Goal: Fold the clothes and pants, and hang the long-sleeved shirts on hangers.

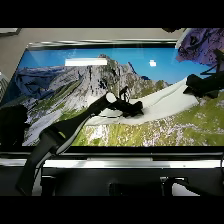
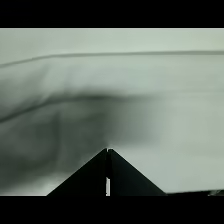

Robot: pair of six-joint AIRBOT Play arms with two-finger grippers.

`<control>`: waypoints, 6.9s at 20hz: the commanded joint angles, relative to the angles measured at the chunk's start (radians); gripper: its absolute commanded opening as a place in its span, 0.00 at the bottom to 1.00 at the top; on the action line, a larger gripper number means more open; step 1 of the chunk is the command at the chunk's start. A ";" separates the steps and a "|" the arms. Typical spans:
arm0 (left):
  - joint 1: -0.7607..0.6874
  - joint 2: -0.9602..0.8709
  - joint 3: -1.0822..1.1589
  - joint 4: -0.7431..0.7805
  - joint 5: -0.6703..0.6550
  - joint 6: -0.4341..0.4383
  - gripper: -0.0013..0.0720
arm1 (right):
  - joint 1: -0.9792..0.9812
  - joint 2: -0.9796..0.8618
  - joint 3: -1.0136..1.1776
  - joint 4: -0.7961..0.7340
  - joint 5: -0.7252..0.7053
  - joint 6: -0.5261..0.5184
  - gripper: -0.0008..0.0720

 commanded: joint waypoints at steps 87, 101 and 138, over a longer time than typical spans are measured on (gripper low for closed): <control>0.661 0.595 0.036 0.646 -0.676 -0.114 0.04 | 0.136 -0.365 -0.164 0.461 -0.422 -0.138 0.05; 0.672 0.599 0.018 0.645 -0.676 -0.114 0.04 | -0.187 -0.380 0.290 0.324 -0.392 0.101 0.05; 0.684 0.626 0.018 0.645 -0.687 -0.114 0.04 | -0.711 0.083 -0.693 -0.513 -0.280 0.399 0.05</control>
